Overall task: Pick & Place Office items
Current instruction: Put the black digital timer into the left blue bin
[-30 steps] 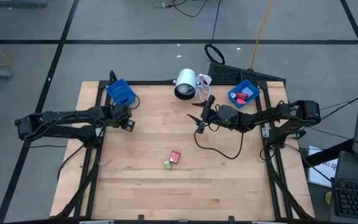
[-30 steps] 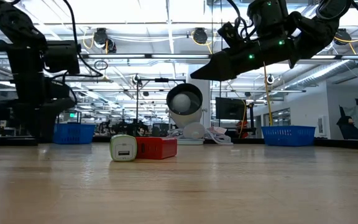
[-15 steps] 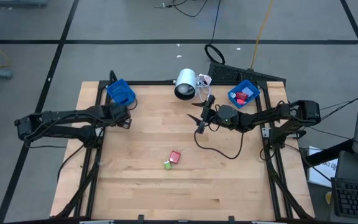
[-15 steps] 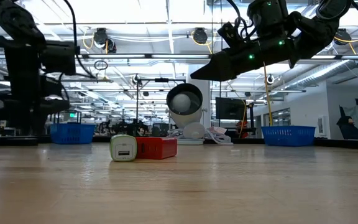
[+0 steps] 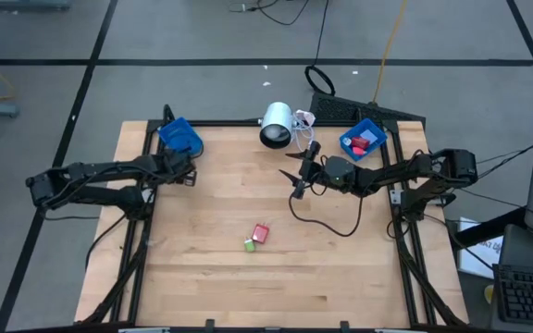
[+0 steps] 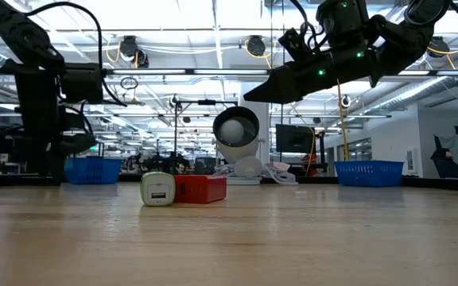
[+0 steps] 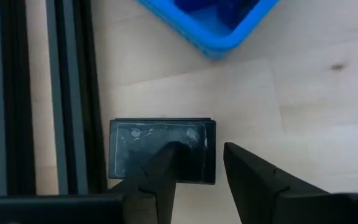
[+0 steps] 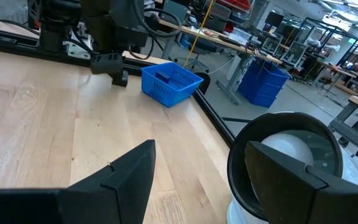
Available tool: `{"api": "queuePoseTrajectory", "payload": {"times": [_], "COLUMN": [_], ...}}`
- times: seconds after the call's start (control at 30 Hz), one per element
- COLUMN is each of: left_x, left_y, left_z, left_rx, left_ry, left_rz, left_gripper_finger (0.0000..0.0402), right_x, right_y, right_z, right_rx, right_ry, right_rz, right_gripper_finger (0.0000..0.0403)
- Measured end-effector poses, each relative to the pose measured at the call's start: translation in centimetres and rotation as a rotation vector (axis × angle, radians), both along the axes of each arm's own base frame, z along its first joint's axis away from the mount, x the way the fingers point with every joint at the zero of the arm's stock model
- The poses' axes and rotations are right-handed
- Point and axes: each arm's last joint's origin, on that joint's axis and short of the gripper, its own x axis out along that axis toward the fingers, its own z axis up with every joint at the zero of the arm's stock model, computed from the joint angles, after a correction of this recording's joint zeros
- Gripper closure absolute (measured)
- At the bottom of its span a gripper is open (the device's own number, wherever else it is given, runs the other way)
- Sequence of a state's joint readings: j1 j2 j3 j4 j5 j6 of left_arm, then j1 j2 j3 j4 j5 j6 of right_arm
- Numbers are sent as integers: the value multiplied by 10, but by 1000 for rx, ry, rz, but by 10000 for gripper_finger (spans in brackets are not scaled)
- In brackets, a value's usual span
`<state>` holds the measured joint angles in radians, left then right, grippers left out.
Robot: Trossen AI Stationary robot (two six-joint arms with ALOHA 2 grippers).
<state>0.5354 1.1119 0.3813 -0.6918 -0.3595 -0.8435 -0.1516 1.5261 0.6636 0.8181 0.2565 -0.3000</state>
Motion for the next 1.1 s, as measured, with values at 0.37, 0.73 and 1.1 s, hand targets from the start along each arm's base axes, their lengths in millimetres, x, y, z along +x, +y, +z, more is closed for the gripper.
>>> {"api": "queuePoseTrajectory", "payload": {"times": [0.37, 0.73, 1.1], "left_x": [33, 61, 60], "left_y": [-5, -13, -16], "left_z": [10, 22, 22], "left_rx": [-180, -86, 40], "left_ry": [-367, -581, -422], "left_rz": [-216, -596, -953], "left_gripper_finger": [271, 264, 138], "right_x": [0, 0, 0], "right_y": [0, 0, 0], "right_z": [0, -1, -1], "right_rx": [0, 2, 1], "right_ry": [2, 9, 7], "right_rz": [0, 0, 0], "right_gripper_finger": [165, 165, 165]}}
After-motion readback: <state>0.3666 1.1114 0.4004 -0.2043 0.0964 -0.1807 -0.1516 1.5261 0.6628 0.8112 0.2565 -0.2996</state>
